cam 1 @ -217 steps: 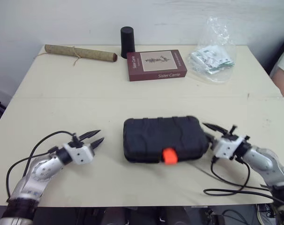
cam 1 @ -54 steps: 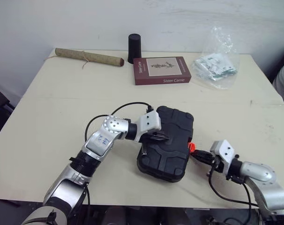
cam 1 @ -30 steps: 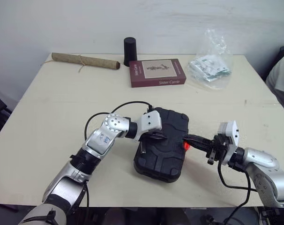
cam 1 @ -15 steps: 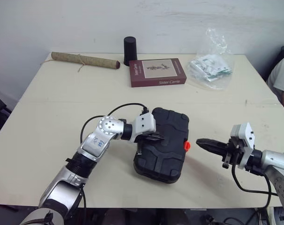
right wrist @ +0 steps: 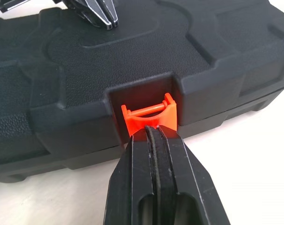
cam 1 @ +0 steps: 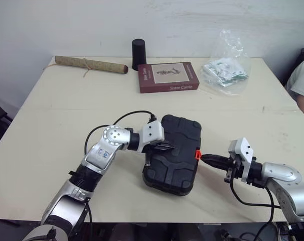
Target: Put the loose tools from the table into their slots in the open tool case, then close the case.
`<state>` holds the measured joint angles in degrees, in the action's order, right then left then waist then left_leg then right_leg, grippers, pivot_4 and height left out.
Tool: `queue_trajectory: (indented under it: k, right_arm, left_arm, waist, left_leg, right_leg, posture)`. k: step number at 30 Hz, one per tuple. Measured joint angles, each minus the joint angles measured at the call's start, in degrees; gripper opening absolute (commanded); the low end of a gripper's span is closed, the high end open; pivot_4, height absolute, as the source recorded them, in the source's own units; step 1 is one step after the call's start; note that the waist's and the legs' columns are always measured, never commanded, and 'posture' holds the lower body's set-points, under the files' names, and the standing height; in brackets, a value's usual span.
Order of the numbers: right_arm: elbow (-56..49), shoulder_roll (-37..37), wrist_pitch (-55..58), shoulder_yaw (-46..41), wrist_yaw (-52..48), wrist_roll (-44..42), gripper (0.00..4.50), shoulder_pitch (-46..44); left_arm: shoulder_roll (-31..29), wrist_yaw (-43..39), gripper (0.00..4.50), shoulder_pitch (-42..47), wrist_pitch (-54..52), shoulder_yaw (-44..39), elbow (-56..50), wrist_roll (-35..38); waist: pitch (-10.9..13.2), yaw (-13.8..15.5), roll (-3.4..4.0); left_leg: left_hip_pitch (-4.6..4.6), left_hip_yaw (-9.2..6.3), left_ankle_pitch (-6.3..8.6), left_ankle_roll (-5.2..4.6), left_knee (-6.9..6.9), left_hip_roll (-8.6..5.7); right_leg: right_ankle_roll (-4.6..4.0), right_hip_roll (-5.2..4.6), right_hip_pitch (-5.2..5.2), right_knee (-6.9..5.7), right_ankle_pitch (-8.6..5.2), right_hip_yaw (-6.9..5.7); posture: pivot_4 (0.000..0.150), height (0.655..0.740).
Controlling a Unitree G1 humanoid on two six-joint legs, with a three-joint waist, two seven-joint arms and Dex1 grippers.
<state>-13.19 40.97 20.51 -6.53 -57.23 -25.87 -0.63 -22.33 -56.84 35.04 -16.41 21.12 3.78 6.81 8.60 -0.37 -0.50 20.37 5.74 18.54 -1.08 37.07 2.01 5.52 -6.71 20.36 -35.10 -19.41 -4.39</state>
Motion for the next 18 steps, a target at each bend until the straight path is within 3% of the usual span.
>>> queue_trajectory:
  k: [4,7,9,14,15,18]
  right_arm:
    - [-0.47,0.9,0.08,-0.2,-0.54,-0.05,0.0,-0.17]
    - [-2.8,4.03,1.41,-3.08,-2.14,-2.5,0.92,-0.08]
    - [-3.81,7.89,2.01,-6.66,-4.08,-3.91,1.95,0.09]
    - [-3.33,14.11,-3.5,-13.88,-9.94,-3.6,4.48,0.16]
    - [-2.08,15.05,-5.72,-14.76,-11.28,-3.19,4.5,-0.19]
    - [4.37,18.21,-13.11,-17.33,-15.61,-0.75,4.5,-1.39]
  left_arm:
    - [0.79,-0.54,0.09,-1.53,7.08,-2.14,1.33,0.94]
    - [0.67,-2.17,0.86,-4.07,12.23,-5.97,1.57,4.74]
    - [-2.16,-2.95,1.79,-4.38,13.72,-9.44,1.43,6.36]
    - [-13.85,-4.66,4.2,-8.22,10.58,-20.35,-3.48,11.09]
    - [-16.37,-5.08,4.42,-10.44,9.44,-22.33,-4.18,11.55]
    - [-23.6,-5.71,4.42,-21.85,7.71,-29.27,-5.65,11.95]
  waist:
    - [0.12,-0.04,0.16]
    - [0.91,0.14,0.46]
    - [1.38,0.37,0.37]
    - [1.66,0.15,0.15]
    - [1.7,0.09,0.13]
    - [1.96,-0.02,-0.07]
  left_leg:
    - [0.12,0.01,-0.01,0.01,-0.02,0.01]
    - [0.73,-0.06,-0.2,0.23,0.12,0.01]
    - [1.24,-0.05,-0.55,0.36,0.16,-0.12]
    - [1.25,0.06,-0.57,0.32,0.07,-0.13]
    - [1.22,0.14,-0.54,0.27,0.07,-0.15]
    - [1.18,0.32,-0.46,0.14,0.12,-0.18]
  right_leg:
    - [0.0,0.0,0.14,0.0,0.0,0.01]
    - [0.02,0.0,0.66,-0.07,0.04,-0.09]
    - [0.04,0.01,1.19,-0.29,0.06,-0.15]
    - [0.08,0.14,1.13,-0.33,0.06,-0.27]
    - [0.12,0.14,1.12,-0.31,0.08,-0.27]
    - [0.25,0.09,1.12,-0.22,0.14,-0.27]
  posture:
    - [0.15,0.74]
    - [0.15,0.74]
    - [0.15,0.74]
    - [0.15,0.74]
    - [0.15,0.74]
    - [0.15,0.74]
